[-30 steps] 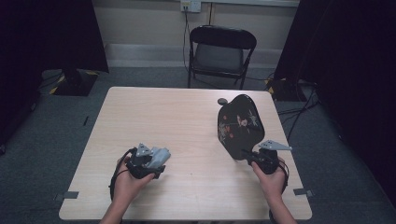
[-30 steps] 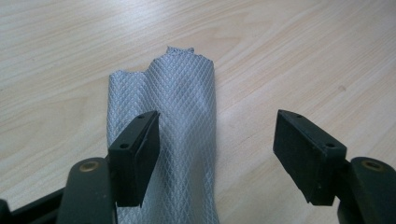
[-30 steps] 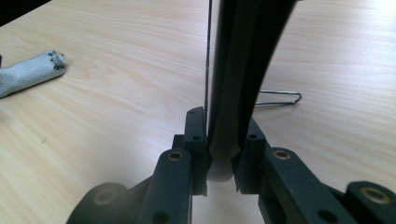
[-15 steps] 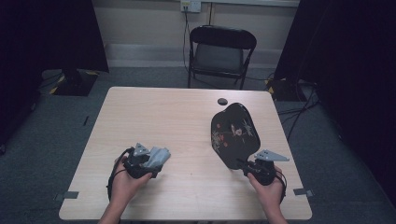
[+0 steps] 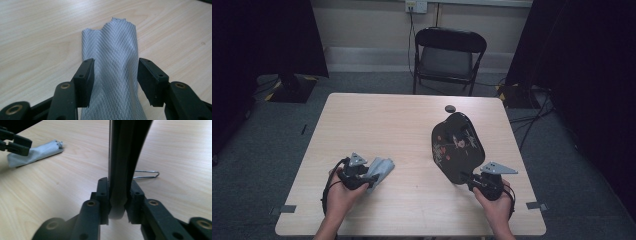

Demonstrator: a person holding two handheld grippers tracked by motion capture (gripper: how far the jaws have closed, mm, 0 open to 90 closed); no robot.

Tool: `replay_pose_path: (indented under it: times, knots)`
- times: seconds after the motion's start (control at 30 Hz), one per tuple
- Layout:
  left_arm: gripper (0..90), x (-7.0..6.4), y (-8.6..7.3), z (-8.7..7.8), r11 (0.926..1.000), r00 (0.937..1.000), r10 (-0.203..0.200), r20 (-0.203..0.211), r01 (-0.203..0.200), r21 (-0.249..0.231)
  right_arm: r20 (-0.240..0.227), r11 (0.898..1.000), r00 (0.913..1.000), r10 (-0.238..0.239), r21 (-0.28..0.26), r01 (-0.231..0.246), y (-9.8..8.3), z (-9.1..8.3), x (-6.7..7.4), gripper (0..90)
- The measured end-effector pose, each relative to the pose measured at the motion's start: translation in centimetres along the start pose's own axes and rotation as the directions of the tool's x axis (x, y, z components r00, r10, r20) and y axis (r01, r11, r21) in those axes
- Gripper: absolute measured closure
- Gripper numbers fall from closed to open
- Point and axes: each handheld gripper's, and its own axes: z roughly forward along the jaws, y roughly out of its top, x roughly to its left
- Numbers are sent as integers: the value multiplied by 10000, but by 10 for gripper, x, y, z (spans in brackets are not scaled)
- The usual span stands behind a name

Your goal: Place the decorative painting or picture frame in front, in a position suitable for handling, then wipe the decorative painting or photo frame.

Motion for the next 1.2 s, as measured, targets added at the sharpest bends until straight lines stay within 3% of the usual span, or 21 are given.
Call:
replay_pose_path:
  times: [0.27,0.67,0.83,1.0,1.2]
  knots:
    - [473,3,0,1,9999,9999,-119,-100,119,1,57,9999,10000,-40,-109,41,2,-1,-2,643]
    - [485,8,-3,3,9992,9992,-392,-27,392,0,-58,9996,9999,-105,251,107,2,2,-7,508]
    - [456,10,-5,4,9988,9989,-473,-69,474,103,100,9988,9992,-381,313,377,6,3,-5,519]
    - [448,9,-5,4,9991,9992,-411,-25,411,128,-72,9972,9975,-703,239,704,10,-1,-2,584]
    - [441,8,-4,3,9987,9988,-492,0,492,138,-58,9961,9970,-775,424,777,17,-7,0,580]
